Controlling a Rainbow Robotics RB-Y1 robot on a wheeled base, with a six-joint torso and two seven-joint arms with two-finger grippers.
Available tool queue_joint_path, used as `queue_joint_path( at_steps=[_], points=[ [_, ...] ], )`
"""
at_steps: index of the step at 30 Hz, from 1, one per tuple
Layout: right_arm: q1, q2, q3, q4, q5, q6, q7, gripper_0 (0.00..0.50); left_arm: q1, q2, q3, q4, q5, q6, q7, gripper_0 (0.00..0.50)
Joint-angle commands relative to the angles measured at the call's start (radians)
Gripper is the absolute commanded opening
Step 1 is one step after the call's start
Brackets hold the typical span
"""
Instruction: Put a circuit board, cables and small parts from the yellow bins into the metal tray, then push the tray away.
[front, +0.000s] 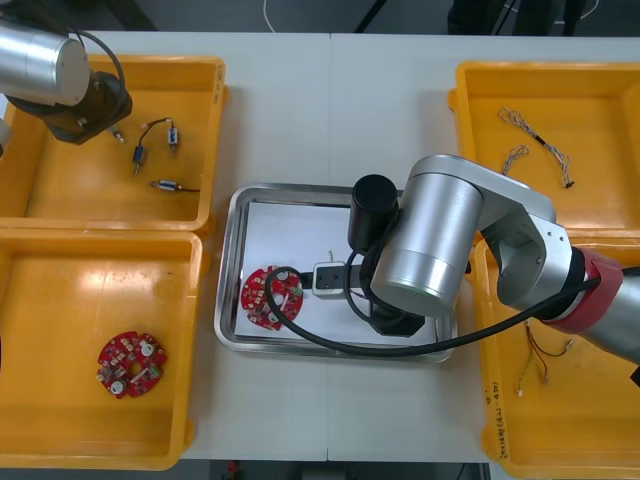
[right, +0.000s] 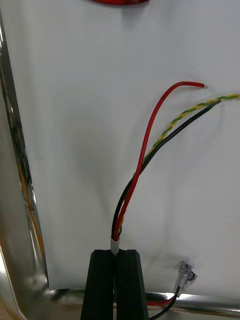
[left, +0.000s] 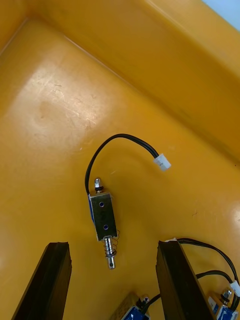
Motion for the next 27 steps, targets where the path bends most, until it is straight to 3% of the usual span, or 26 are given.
queue_joint_path(
  at_steps=[1, 11, 12, 13, 14, 15, 27],
  points=[
    [0.012, 0.012, 0.008, 0.020, -0.017, -0.007, 0.042, 0.000, -0.055, -0.019, -0.029, -0.001, -0.026, -0.023, -0.079, 0.500],
    [0.038, 0.012, 0.010, 0.023, -0.020, -0.027, 0.047, 0.000, -0.055, -0.041, -0.040, 0.049, -0.099, -0.064, -0.070, 0.500],
    [0.038, 0.012, 0.010, 0.023, -0.028, -0.029, 0.046, 0.022, -0.053, -0.044, -0.040, 0.064, -0.101, -0.084, -0.070, 0.500],
    [0.038, 0.012, 0.010, 0.023, -0.036, -0.029, 0.046, 0.196, -0.055, -0.047, -0.040, 0.076, -0.104, -0.102, -0.072, 0.500],
    [0.038, 0.012, 0.010, 0.023, -0.040, -0.029, 0.042, 0.324, -0.055, -0.047, -0.040, 0.081, -0.106, -0.111, -0.070, 0.500],
    [0.038, 0.012, 0.008, 0.022, -0.045, -0.029, 0.041, 0.500, -0.053, -0.050, -0.040, 0.088, -0.106, -0.122, -0.072, 0.500],
    [0.040, 0.010, -0.032, 0.005, -0.068, -0.023, 0.030, 0.500, -0.055, -0.053, -0.069, 0.133, -0.110, -0.179, -0.072, 0.500]
  ],
)
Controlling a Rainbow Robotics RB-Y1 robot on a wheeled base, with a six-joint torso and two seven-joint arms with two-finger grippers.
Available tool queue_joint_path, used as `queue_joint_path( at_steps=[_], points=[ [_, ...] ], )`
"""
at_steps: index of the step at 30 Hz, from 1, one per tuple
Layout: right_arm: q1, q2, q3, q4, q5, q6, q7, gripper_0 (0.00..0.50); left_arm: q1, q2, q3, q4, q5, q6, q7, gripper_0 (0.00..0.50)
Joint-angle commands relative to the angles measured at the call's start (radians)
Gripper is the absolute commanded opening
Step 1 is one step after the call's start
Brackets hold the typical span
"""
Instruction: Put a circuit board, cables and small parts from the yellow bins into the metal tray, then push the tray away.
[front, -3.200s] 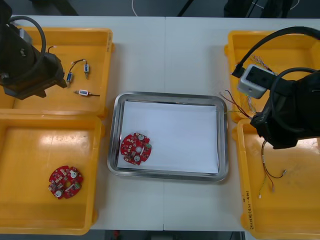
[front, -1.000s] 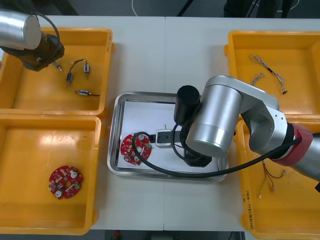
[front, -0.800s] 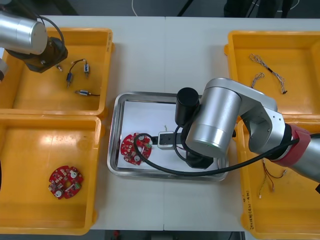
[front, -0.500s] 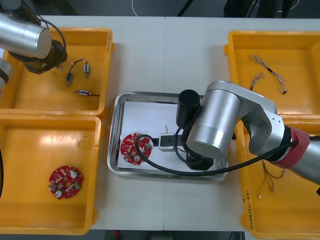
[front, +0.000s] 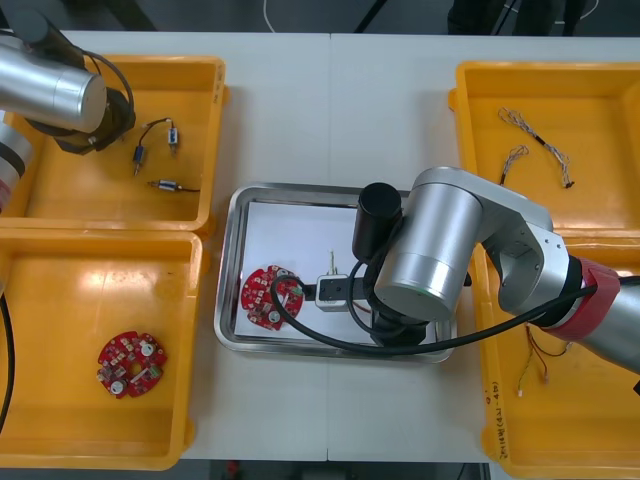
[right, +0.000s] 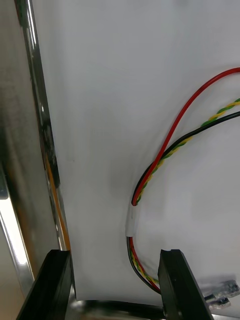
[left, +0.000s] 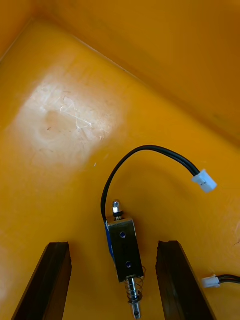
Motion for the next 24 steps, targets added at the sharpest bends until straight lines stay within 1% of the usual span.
queue_joint_path(
  at_steps=[1, 5, 8, 9, 10, 11, 12, 13, 21, 24],
  points=[
    [0.007, 0.008, -0.042, -0.031, -0.021, 0.004, 0.031, 0.500, -0.053, -0.014, -0.045, 0.017, -0.021, -0.035, -0.072, 0.500],
    [0.007, 0.008, -0.077, -0.054, -0.023, 0.021, 0.031, 0.500, -0.053, -0.019, -0.048, 0.018, -0.032, -0.036, -0.069, 0.500],
    [0.007, 0.019, -0.117, -0.070, -0.029, 0.070, 0.029, 0.500, -0.053, -0.022, -0.048, 0.017, -0.039, -0.036, -0.066, 0.500],
    [0.007, 0.030, -0.149, -0.080, -0.033, 0.111, 0.029, 0.500, -0.053, -0.021, -0.048, 0.018, -0.041, -0.036, -0.066, 0.450],
    [0.007, 0.037, -0.169, -0.090, -0.033, 0.143, 0.029, 0.500, -0.053, -0.021, -0.048, 0.018, -0.041, -0.036, -0.066, 0.212],
    [0.007, 0.042, -0.190, -0.099, -0.037, 0.171, 0.029, 0.500, -0.053, -0.021, -0.048, 0.018, -0.039, -0.036, -0.066, 0.002],
    [0.009, 0.050, -0.220, -0.114, -0.040, 0.209, 0.026, 0.500, -0.053, -0.021, -0.048, 0.017, -0.036, -0.036, -0.066, 0.000],
    [0.007, 0.053, -0.241, -0.126, -0.041, 0.218, 0.025, 0.500, -0.053, -0.019, -0.048, 0.017, -0.035, -0.036, -0.066, 0.000],
    [0.007, 0.047, -0.420, -0.248, -0.050, 0.218, 0.023, 0.500, -0.054, -0.017, -0.022, 0.015, -0.016, -0.027, -0.078, 0.000],
    [0.007, 0.039, -0.496, -0.280, -0.058, 0.218, 0.023, 0.500, -0.053, -0.002, -0.011, -0.022, -0.015, 0.037, -0.089, 0.000]
  ],
)
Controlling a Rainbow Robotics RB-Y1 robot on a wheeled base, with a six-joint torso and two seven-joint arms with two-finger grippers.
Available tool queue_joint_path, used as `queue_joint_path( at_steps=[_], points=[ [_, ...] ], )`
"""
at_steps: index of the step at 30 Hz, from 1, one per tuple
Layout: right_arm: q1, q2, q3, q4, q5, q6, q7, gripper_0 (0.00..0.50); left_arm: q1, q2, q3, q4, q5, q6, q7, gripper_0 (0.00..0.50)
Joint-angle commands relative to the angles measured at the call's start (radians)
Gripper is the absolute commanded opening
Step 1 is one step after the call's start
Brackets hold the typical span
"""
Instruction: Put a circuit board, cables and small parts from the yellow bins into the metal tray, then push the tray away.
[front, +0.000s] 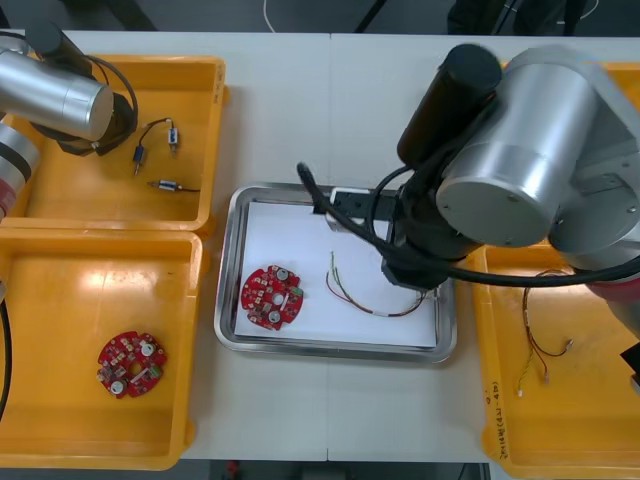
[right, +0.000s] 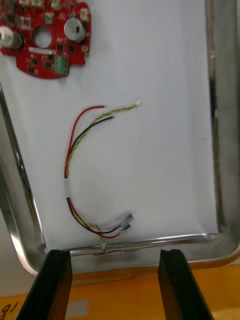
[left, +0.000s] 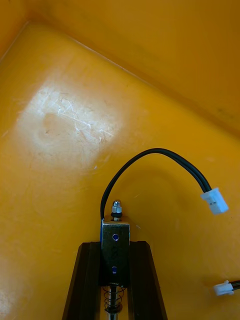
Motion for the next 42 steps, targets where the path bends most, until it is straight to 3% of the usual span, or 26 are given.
queue_joint_path(
  at_steps=[1, 16, 24, 32, 42],
  points=[
    [0.005, -0.002, -0.132, -0.076, -0.024, 0.004, 0.023, 0.500, -0.049, 0.007, 0.032, -0.062, 0.013, 0.097, -0.092, 0.000],
    [0.054, -0.130, -0.385, -0.085, -0.065, 0.004, 0.023, 0.500, -0.049, 0.094, 0.049, -0.321, 0.123, 0.470, -0.124, 0.000],
    [0.068, -0.140, -0.532, -0.012, -0.068, 0.004, 0.028, 0.500, -0.048, 0.102, 0.049, -0.482, 0.175, 0.651, -0.113, 0.000],
    [0.071, -0.140, -0.649, 0.114, -0.017, 0.004, 0.046, 0.500, -0.046, 0.085, 0.047, -0.639, 0.261, 0.794, -0.098, 0.000],
    [0.069, -0.153, -0.707, 0.134, 0.098, 0.004, 0.068, 0.500, -0.009, -0.006, 0.047, -0.823, 0.284, 0.938, -0.090, 0.000]
  ],
)
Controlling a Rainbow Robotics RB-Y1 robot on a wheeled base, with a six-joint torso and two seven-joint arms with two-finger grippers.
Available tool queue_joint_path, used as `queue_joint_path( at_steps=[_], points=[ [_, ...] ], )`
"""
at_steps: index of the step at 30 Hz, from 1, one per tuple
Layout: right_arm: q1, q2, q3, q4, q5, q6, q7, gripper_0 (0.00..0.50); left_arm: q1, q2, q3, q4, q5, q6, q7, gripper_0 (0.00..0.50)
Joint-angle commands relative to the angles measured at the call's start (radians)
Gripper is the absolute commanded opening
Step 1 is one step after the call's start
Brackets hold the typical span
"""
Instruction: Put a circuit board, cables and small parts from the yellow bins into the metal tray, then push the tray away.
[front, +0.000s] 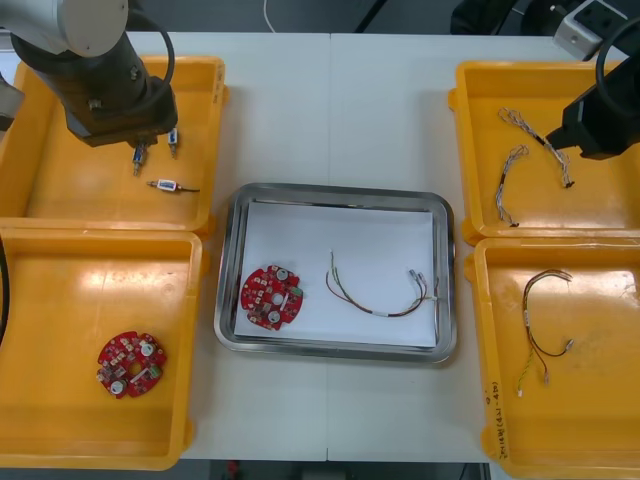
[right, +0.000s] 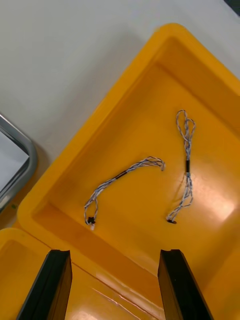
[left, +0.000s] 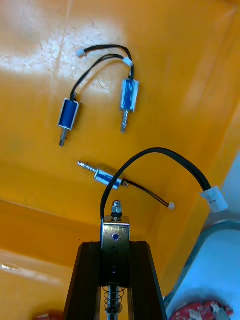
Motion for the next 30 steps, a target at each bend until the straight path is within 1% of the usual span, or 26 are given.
queue_joint_path(
  at_steps=[1, 5, 9, 11, 15, 19, 22, 24, 30],
  points=[
    [0.004, -0.038, -0.034, 0.001, 0.048, 0.003, 0.032, 0.500, 0.005, -0.053, 0.025, -0.121, 0.013, 0.042, -0.034, 0.000],
    [0.001, -0.052, -0.039, 0.055, 0.058, 0.003, 0.038, 0.500, 0.022, -0.089, -0.004, -0.177, 0.029, 0.053, -0.017, 0.000],
    [-0.016, -0.064, -0.037, 0.108, 0.055, 0.003, 0.049, 0.500, 0.024, -0.123, -0.051, -0.195, 0.033, 0.053, 0.003, 0.000],
    [-0.033, -0.064, -0.037, 0.137, 0.058, 0.003, 0.054, 0.500, 0.030, -0.140, -0.067, -0.197, 0.033, 0.044, 0.005, 0.000],
    [-0.099, -0.064, -0.034, 0.223, 0.070, 0.003, 0.072, 0.500, 0.041, -0.168, -0.110, -0.195, 0.026, 0.022, 0.012, 0.000],
    [-0.166, -0.063, -0.028, 0.323, 0.073, 0.003, 0.095, 0.500, 0.062, -0.181, -0.160, -0.191, 0.007, -0.016, 0.023, 0.000],
    [-0.191, -0.063, -0.028, 0.363, 0.075, 0.003, 0.103, 0.500, 0.074, -0.184, -0.183, -0.187, -0.007, -0.038, 0.028, 0.000],
    [-0.229, -0.063, -0.020, 0.424, 0.084, 0.003, 0.118, 0.500, 0.093, -0.186, -0.223, -0.178, -0.031, -0.070, 0.035, 0.000],
    [-0.292, -0.064, 0.018, 0.518, 0.114, 0.003, 0.146, 0.500, 0.110, -0.188, -0.269, -0.158, -0.051, -0.134, 0.054, 0.000]
  ],
)
